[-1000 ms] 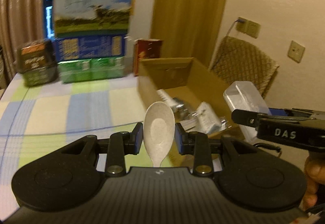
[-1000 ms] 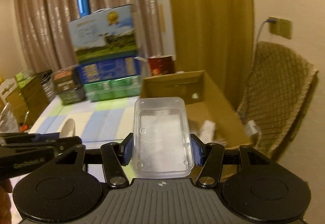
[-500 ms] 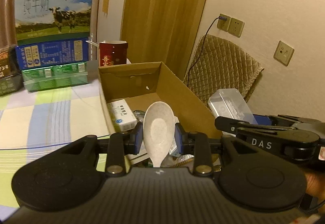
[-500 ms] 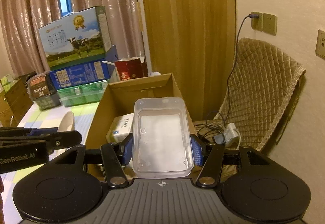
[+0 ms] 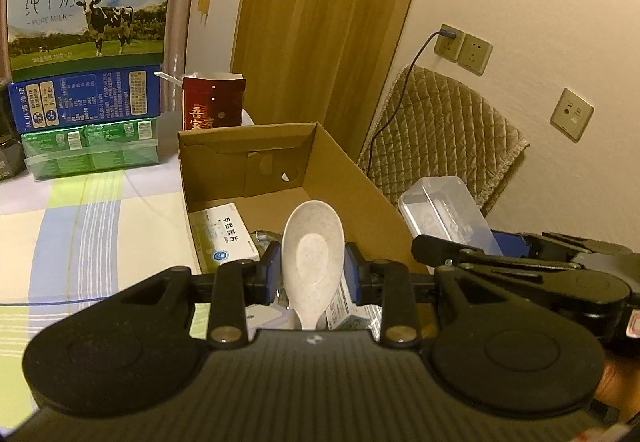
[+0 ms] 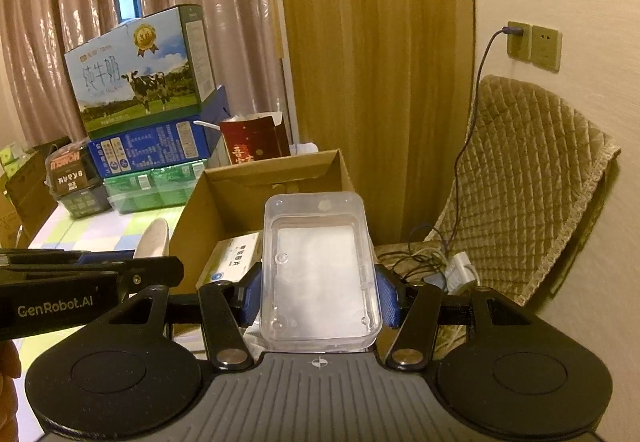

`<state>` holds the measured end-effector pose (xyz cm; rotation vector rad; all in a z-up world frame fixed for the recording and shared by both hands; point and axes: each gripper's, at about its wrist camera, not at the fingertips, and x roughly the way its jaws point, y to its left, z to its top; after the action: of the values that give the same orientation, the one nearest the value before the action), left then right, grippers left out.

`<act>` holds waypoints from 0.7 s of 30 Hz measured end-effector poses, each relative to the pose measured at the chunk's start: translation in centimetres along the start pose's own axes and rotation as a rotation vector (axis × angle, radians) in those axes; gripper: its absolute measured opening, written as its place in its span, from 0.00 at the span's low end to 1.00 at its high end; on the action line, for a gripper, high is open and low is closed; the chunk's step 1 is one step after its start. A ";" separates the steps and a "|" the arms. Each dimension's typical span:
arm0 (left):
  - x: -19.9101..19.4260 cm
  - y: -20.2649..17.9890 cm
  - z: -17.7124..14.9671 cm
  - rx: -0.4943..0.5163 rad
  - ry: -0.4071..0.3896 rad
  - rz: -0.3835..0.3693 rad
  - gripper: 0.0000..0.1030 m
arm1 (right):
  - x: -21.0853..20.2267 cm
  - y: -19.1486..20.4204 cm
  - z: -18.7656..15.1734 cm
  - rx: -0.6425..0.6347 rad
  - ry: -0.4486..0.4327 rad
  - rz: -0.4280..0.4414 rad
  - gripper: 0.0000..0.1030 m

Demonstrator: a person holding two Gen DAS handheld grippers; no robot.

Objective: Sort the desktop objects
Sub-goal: 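Lower both grippers into the box and open them to release spoon and container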

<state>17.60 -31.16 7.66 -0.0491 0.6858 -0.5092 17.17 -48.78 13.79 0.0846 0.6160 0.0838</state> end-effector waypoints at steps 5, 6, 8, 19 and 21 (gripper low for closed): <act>1.3 0.7 1.0 -0.011 0.001 0.002 0.27 | 1.3 -0.6 0.8 0.001 0.005 -0.007 0.52; 1.6 0.9 1.2 -0.014 -0.002 0.003 0.27 | 1.5 -0.7 0.9 0.000 0.005 -0.010 0.52; 2.0 1.2 1.4 -0.021 -0.005 0.005 0.27 | 1.9 -0.9 1.2 0.000 0.004 -0.010 0.52; 4.8 2.6 1.7 -0.079 0.009 -0.008 0.27 | 3.8 -1.2 1.7 0.009 0.023 -0.013 0.52; 5.3 2.8 2.0 -0.092 0.004 -0.010 0.27 | 4.0 -1.1 1.6 0.010 0.027 -0.013 0.52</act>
<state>23.51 -31.35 5.45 -0.1377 0.7133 -0.4876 21.46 -49.60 12.71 0.0893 0.6440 0.0696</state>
